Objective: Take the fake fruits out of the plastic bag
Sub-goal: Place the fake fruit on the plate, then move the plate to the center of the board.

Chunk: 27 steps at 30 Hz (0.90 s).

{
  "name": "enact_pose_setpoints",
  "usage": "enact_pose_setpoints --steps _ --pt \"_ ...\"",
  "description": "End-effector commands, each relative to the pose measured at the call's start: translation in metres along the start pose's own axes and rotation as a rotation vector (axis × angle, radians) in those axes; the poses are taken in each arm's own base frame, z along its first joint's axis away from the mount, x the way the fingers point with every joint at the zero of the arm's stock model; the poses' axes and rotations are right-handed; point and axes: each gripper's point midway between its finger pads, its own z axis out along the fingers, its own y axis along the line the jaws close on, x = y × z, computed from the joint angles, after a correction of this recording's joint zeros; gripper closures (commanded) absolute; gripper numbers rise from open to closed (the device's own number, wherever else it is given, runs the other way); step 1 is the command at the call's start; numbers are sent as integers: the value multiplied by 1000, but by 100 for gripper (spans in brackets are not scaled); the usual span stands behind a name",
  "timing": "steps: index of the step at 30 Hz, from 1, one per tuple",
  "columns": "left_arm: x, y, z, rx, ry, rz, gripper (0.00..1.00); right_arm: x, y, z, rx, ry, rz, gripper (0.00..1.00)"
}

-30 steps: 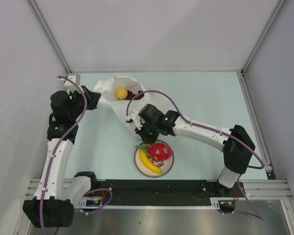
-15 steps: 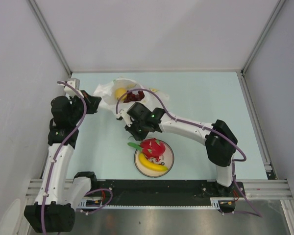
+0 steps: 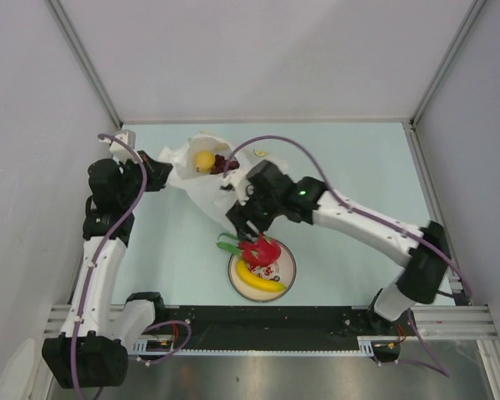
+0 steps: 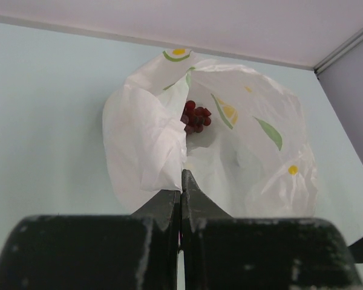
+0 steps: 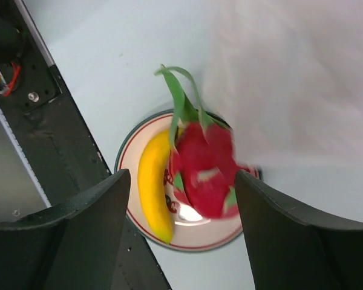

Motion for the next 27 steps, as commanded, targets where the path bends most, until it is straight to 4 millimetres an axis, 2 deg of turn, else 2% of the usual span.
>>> enact_pose_setpoints --steps 1,2,4,5,9,13,18,22,27 --pt "-37 -13 3 41 -67 11 99 41 -37 -50 73 -1 166 26" --pt "-45 -15 4 46 -76 18 99 51 -45 -52 84 13 219 27" --pt "-47 -13 10 42 -64 19 99 75 -62 -53 85 38 353 29" --pt "-54 -15 9 41 -72 33 99 94 -65 -46 76 74 403 30" --pt "-62 -11 12 20 -72 59 99 130 -75 -28 29 146 544 37" --pt "-64 -6 14 9 -72 63 99 152 -72 -14 -40 205 639 42" --pt "-61 5 16 -20 -62 55 99 173 -84 -3 -44 248 790 48" --pt "-56 11 16 -32 -53 46 99 179 -87 8 -83 262 832 58" --pt "-52 16 19 -40 -42 39 100 188 -90 19 -103 287 881 61"
